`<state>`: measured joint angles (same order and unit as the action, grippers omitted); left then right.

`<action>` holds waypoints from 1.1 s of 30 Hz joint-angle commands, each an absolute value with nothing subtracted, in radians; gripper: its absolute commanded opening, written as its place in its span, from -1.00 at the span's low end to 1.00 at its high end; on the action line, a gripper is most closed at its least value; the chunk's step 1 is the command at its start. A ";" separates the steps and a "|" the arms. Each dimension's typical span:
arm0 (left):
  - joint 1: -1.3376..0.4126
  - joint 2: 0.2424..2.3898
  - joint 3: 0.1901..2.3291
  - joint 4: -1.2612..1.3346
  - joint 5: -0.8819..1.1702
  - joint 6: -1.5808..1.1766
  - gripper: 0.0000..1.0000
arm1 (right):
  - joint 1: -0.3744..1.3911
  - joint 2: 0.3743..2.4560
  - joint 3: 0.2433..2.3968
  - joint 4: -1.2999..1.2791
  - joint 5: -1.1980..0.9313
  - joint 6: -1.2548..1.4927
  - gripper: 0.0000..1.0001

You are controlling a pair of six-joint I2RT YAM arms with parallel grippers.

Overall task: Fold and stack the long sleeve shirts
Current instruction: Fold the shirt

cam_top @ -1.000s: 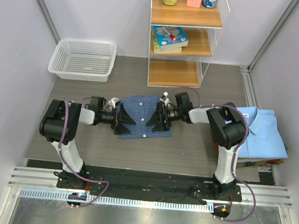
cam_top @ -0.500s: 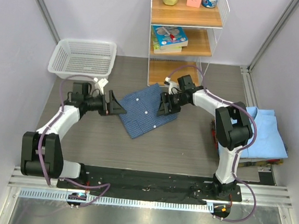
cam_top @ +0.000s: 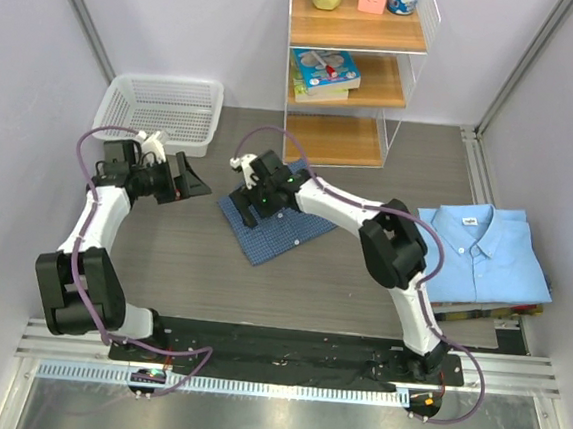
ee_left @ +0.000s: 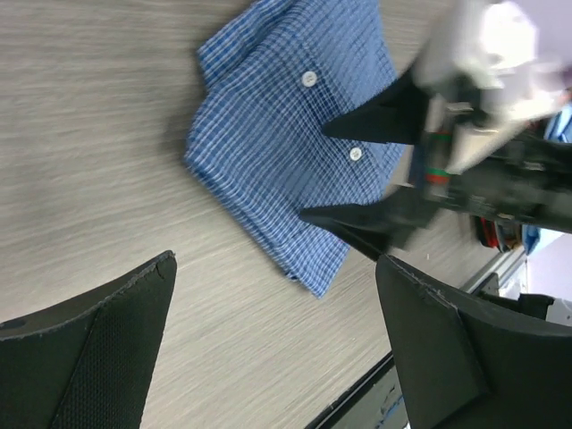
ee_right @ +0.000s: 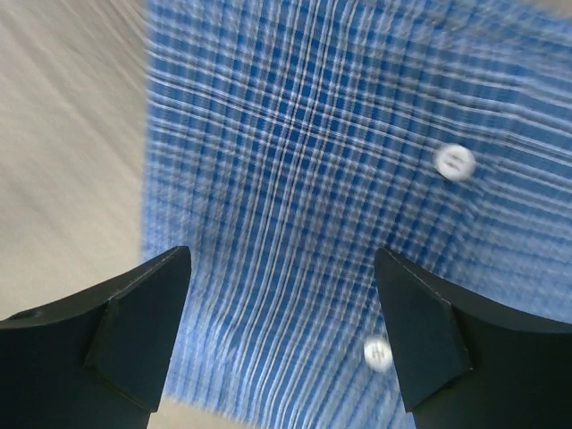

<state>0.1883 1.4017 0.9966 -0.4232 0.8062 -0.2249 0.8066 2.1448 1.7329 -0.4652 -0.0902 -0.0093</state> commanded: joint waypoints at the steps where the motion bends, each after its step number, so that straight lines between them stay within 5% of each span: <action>1: 0.238 1.350 1.005 -0.528 0.775 -0.150 0.88 | 0.805 2.244 1.766 -0.592 -0.183 -0.110 0.75; 8: 0.255 1.367 0.997 -0.683 0.788 0.041 0.70 | 0.807 2.070 1.493 -0.752 -0.437 -0.532 0.71; 14: 0.235 1.359 0.852 -0.496 0.948 -0.209 0.61 | 0.750 1.997 1.548 -0.715 -0.558 -0.387 0.73; 19: 0.192 1.255 0.603 -0.030 0.907 -0.797 1.00 | 0.750 1.970 1.559 -0.606 -0.546 -0.236 0.74; 24: 0.181 1.086 0.463 -0.006 0.718 -0.873 1.00 | 0.813 1.920 1.430 -0.433 -0.401 -0.164 0.72; 33: 0.175 1.147 0.379 -0.005 0.686 -1.077 0.99 | 0.816 2.138 1.577 -0.332 -0.175 -0.025 0.71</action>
<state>0.1783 1.1107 0.4202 -0.0994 0.6956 -0.9440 0.8284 2.0724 1.5017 -0.4568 -0.3195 -0.1200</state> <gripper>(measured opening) 0.996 0.852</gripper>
